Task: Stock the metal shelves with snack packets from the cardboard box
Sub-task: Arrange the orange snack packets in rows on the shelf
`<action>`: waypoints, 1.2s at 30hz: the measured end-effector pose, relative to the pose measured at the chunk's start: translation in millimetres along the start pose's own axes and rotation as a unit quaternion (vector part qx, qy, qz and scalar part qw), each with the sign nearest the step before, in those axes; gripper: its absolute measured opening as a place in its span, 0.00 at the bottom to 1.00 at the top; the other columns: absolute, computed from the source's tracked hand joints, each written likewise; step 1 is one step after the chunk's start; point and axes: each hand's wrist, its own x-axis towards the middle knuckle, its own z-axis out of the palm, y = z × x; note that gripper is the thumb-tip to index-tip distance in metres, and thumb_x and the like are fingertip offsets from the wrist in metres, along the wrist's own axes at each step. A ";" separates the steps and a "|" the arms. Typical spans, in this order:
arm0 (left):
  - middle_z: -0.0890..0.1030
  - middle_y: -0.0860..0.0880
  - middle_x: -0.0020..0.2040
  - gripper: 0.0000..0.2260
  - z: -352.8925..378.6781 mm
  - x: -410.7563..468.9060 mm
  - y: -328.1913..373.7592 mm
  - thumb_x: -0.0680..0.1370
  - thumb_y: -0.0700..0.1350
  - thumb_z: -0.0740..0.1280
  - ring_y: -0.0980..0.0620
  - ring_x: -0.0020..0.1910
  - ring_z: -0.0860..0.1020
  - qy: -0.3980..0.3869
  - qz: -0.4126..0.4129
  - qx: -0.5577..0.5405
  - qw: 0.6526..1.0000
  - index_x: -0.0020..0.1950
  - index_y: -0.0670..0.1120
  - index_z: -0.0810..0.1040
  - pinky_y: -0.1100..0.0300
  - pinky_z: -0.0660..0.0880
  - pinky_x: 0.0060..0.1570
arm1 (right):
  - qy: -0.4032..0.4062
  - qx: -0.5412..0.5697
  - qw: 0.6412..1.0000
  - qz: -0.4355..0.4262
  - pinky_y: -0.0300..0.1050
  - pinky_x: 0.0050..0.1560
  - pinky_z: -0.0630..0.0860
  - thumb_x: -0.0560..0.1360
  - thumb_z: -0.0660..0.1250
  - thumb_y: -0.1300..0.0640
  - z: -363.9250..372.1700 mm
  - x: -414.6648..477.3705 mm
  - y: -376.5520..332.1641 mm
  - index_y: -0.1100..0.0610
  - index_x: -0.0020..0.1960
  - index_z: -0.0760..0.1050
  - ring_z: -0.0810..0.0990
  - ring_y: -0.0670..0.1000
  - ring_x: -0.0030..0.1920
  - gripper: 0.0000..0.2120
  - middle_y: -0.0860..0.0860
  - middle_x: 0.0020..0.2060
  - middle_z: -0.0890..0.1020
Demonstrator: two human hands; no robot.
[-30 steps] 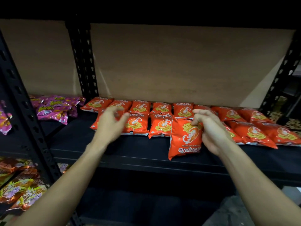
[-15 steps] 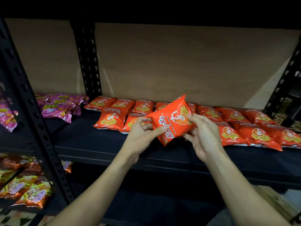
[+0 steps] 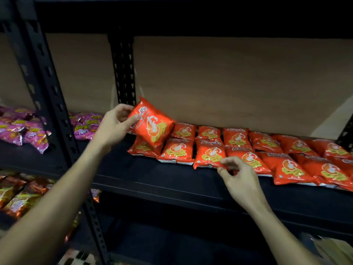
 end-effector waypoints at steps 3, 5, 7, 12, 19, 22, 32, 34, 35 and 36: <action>0.82 0.45 0.51 0.11 -36.4 22.4 -19.8 0.78 0.43 0.71 0.54 0.37 0.79 0.014 -0.020 0.077 0.997 0.59 0.45 0.77 0.56 0.78 0.36 | -0.002 -0.024 1.000 -0.008 0.37 0.52 0.71 0.77 0.70 0.56 -0.8 -3.8 4.4 0.47 0.51 0.78 0.76 0.38 0.54 0.05 0.43 0.52 0.80; 0.82 0.44 0.54 0.12 -53.6 33.0 -27.7 0.77 0.44 0.71 0.48 0.45 0.81 0.052 -0.035 0.090 0.994 0.60 0.46 0.78 0.49 0.81 0.48 | 0.001 -0.024 1.000 -0.019 0.36 0.50 0.71 0.77 0.70 0.57 0.7 -5.2 5.3 0.47 0.49 0.79 0.77 0.38 0.52 0.06 0.43 0.51 0.80; 0.81 0.45 0.56 0.14 -57.1 42.1 -28.7 0.78 0.44 0.70 0.48 0.52 0.80 0.058 -0.028 0.150 0.987 0.63 0.45 0.78 0.51 0.77 0.58 | 0.008 -0.024 0.999 -0.027 0.41 0.51 0.74 0.76 0.71 0.57 1.7 -5.7 7.1 0.46 0.48 0.79 0.79 0.43 0.49 0.06 0.45 0.50 0.80; 0.80 0.41 0.62 0.15 -47.6 65.9 -17.9 0.78 0.42 0.65 0.39 0.62 0.76 0.061 0.020 0.348 0.935 0.65 0.47 0.78 0.49 0.70 0.65 | -0.008 -0.045 0.998 -0.039 0.43 0.56 0.74 0.77 0.70 0.58 2.3 -4.0 4.7 0.48 0.49 0.78 0.77 0.43 0.53 0.05 0.42 0.50 0.78; 0.79 0.40 0.62 0.14 -29.8 68.1 -21.8 0.77 0.44 0.62 0.39 0.61 0.76 -0.061 -0.046 0.594 0.801 0.62 0.47 0.79 0.50 0.70 0.61 | -0.018 -0.067 0.997 -0.036 0.47 0.60 0.74 0.77 0.70 0.57 6.7 -3.7 5.4 0.47 0.50 0.78 0.76 0.45 0.56 0.06 0.41 0.51 0.76; 0.77 0.40 0.65 0.13 -17.3 61.8 -38.9 0.80 0.44 0.62 0.39 0.65 0.73 -0.077 -0.054 0.619 0.780 0.63 0.45 0.78 0.50 0.66 0.65 | -0.017 -0.076 0.996 -0.042 0.48 0.60 0.74 0.77 0.70 0.57 7.7 -3.5 4.5 0.47 0.51 0.78 0.76 0.46 0.56 0.06 0.41 0.50 0.76; 0.75 0.38 0.65 0.15 -17.5 53.2 -86.8 0.81 0.44 0.60 0.36 0.63 0.72 0.012 -0.003 0.433 0.901 0.66 0.45 0.78 0.47 0.70 0.66 | -0.017 -0.111 0.991 -0.071 0.45 0.60 0.74 0.77 0.69 0.57 9.0 -5.8 3.3 0.48 0.55 0.77 0.74 0.44 0.57 0.08 0.40 0.52 0.74; 0.76 0.38 0.61 0.13 -18.3 40.5 -88.1 0.81 0.44 0.62 0.36 0.61 0.73 0.050 0.041 0.412 0.909 0.63 0.42 0.78 0.46 0.71 0.62 | -0.013 -0.115 0.990 -0.080 0.41 0.55 0.72 0.77 0.69 0.57 8.4 -5.2 1.2 0.48 0.54 0.76 0.74 0.45 0.56 0.07 0.40 0.52 0.74; 0.77 0.38 0.58 0.12 -18.3 33.6 -88.6 0.81 0.44 0.63 0.37 0.59 0.74 0.054 0.053 0.407 0.910 0.62 0.42 0.78 0.46 0.71 0.60 | -0.007 -0.118 0.989 -0.087 0.40 0.54 0.72 0.77 0.69 0.57 7.9 -4.1 -0.7 0.48 0.53 0.76 0.74 0.45 0.56 0.07 0.40 0.51 0.74; 0.78 0.39 0.57 0.12 -18.3 26.2 -90.3 0.81 0.45 0.64 0.38 0.58 0.75 0.050 0.060 0.406 0.911 0.61 0.42 0.78 0.47 0.72 0.59 | -0.001 -0.122 0.988 -0.095 0.41 0.54 0.72 0.77 0.69 0.58 8.5 -2.9 -2.5 0.48 0.53 0.75 0.74 0.45 0.55 0.08 0.41 0.51 0.74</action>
